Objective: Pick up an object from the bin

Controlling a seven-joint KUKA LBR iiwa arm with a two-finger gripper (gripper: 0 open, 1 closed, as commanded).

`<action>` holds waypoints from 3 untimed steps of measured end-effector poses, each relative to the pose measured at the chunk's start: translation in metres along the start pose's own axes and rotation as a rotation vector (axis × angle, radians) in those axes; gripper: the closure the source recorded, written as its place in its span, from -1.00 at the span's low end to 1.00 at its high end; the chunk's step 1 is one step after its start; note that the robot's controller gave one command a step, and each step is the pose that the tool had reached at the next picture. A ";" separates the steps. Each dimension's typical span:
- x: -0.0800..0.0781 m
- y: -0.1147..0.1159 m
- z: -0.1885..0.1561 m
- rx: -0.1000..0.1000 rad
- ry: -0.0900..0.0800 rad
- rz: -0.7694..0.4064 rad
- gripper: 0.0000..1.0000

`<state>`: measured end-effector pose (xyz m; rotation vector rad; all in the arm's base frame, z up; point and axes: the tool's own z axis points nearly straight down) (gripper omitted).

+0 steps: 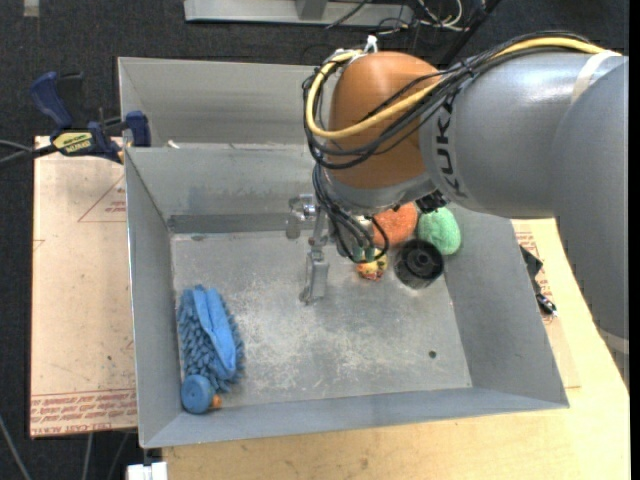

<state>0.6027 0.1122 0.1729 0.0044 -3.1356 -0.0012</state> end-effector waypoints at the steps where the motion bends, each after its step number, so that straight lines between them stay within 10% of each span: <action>1: -0.002 0.000 -0.005 -0.001 -0.007 0.002 -1.00; 3: -0.003 0.082 0.067 0.000 0.001 0.003 -1.00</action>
Offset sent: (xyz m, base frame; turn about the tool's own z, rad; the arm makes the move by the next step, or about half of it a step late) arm 0.0140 0.1097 -0.1029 0.1148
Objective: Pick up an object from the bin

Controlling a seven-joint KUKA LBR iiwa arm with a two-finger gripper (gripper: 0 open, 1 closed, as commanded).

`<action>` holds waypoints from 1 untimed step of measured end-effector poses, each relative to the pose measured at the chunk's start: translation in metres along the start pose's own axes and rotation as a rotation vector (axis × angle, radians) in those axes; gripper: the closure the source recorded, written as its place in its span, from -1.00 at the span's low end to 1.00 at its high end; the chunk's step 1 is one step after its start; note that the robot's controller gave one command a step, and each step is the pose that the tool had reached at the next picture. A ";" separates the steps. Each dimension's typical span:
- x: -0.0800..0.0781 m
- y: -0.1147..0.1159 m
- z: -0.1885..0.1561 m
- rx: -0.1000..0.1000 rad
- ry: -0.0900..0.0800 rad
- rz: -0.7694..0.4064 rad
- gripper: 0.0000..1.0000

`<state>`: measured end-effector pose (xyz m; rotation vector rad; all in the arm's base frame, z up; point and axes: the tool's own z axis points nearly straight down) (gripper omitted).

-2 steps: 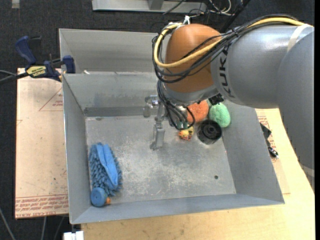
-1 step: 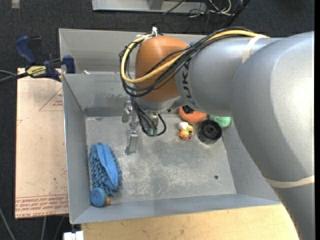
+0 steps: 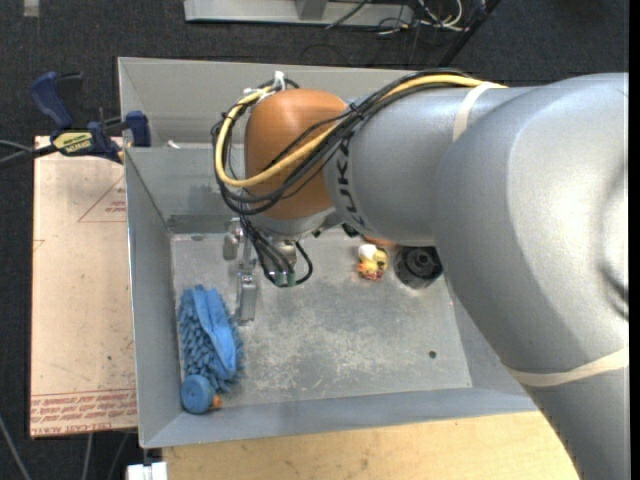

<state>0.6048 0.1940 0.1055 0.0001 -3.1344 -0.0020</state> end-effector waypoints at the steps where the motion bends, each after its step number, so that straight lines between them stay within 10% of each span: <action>1: 0.003 0.029 -0.014 0.001 -0.013 -0.336 -1.00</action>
Offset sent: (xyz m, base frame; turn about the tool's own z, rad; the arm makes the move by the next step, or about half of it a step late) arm -0.0294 0.0586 -0.0355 -0.1243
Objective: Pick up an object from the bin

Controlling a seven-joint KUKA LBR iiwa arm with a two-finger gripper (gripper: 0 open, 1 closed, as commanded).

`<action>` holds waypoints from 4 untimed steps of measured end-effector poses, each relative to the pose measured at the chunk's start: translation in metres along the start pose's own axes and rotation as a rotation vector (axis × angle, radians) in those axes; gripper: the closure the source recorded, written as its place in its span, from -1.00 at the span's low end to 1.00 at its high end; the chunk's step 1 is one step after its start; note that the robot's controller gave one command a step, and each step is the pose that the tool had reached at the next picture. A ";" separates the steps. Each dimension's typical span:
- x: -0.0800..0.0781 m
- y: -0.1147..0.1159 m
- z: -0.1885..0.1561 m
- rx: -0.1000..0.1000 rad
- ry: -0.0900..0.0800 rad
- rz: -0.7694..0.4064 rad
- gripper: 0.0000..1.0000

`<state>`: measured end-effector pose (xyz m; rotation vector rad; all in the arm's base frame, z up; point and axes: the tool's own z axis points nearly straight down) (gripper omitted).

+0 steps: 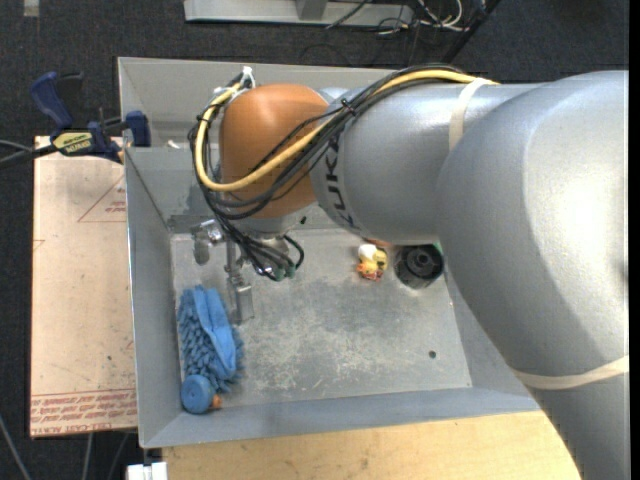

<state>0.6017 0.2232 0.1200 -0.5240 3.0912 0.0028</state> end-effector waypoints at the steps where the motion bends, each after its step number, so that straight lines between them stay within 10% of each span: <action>1: 0.006 0.017 0.020 -0.003 0.003 -0.092 -1.00; 2: 0.025 0.031 0.036 -0.002 -0.010 -0.235 1.00; 4: 0.029 0.034 0.036 -0.002 -0.011 -0.466 1.00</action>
Offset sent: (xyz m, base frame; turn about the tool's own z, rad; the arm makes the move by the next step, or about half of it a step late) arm -0.0496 0.0196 -0.0500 -0.5873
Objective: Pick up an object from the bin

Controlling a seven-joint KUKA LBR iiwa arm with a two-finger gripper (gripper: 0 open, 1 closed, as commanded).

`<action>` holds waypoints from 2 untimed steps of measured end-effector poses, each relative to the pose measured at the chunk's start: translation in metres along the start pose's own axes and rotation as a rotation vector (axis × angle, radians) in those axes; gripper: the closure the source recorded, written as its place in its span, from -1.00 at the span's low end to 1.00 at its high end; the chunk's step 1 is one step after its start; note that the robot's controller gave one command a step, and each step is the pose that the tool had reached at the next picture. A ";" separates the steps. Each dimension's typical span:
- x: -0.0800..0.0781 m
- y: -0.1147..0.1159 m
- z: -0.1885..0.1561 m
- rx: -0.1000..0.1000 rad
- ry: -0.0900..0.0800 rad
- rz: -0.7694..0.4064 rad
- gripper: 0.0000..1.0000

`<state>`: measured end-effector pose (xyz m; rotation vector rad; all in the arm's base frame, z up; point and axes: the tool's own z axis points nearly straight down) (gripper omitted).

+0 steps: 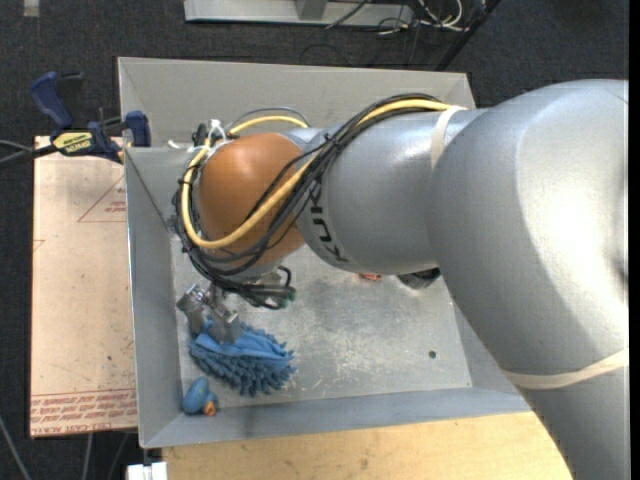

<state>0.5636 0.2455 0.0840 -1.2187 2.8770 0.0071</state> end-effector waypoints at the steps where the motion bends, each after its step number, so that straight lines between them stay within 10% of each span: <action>1: 0.001 -0.001 -0.009 0.000 0.002 -0.059 1.00; 2: 0.001 -0.001 -0.015 0.000 0.003 -0.056 1.00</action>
Offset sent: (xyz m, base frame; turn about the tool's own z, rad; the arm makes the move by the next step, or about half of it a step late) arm 0.0000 0.0001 0.0888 0.0000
